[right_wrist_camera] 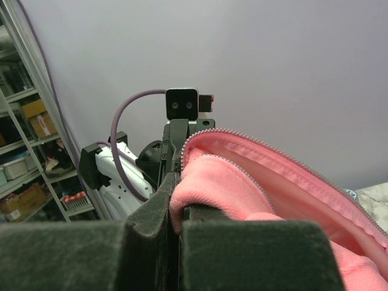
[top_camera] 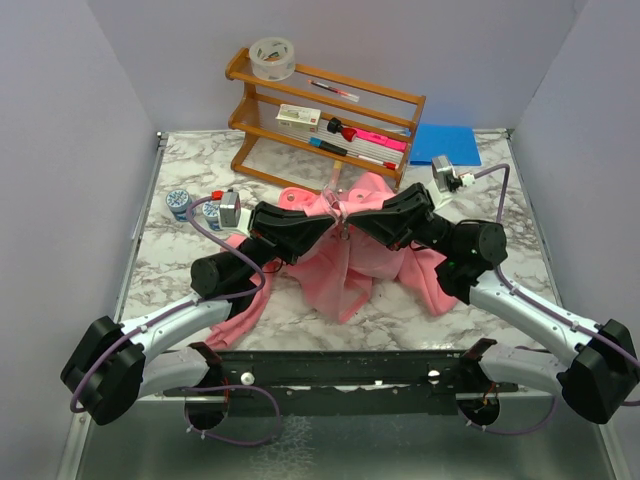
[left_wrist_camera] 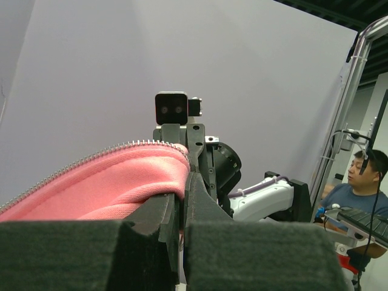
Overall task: Zip up the jacket
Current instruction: Insert the zipper into the jacket.
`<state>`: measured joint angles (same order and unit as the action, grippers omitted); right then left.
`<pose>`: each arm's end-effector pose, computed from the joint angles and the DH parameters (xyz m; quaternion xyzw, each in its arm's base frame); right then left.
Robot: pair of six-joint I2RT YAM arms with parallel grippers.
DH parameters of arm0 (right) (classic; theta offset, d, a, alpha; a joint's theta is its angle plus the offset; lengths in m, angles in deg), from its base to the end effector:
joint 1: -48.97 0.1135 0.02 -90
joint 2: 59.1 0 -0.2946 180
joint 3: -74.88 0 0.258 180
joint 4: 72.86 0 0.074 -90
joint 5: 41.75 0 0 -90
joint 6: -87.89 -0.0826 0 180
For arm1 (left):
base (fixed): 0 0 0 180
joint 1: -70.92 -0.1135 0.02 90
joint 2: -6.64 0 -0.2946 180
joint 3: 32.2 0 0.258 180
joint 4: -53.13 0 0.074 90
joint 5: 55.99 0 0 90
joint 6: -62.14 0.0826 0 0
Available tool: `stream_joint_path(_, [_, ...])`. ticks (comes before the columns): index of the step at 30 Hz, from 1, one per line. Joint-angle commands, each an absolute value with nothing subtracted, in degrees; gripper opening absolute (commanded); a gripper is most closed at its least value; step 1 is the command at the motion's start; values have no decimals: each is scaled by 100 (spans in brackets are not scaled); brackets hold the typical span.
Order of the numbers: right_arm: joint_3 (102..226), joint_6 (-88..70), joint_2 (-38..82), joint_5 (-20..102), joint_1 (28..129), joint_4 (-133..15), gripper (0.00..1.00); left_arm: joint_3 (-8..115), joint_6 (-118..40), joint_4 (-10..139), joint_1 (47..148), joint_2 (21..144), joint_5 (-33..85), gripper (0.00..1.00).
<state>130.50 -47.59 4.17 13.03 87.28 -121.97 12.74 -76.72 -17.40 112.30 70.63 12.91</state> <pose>0.1660 0.1919 0.4359 -0.2508 0.4083 0.6728 0.5637 0.1520 -0.1735 0.4122 0.1513 0.3349 -0.7002 0.6121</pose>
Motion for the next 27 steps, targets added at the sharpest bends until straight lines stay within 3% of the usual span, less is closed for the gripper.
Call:
stream_joint_path(1, [13307, -4851, 436, 1222, 8756, -12565, 0, 1495, -7696, -3442, 11284, 6946, 1180, 0])
stream_joint_path(27, [13348, -4895, 470, 1116, 8756, -12462, 0, 1458, -7566, -3445, 11329, 6995, 1394, 0])
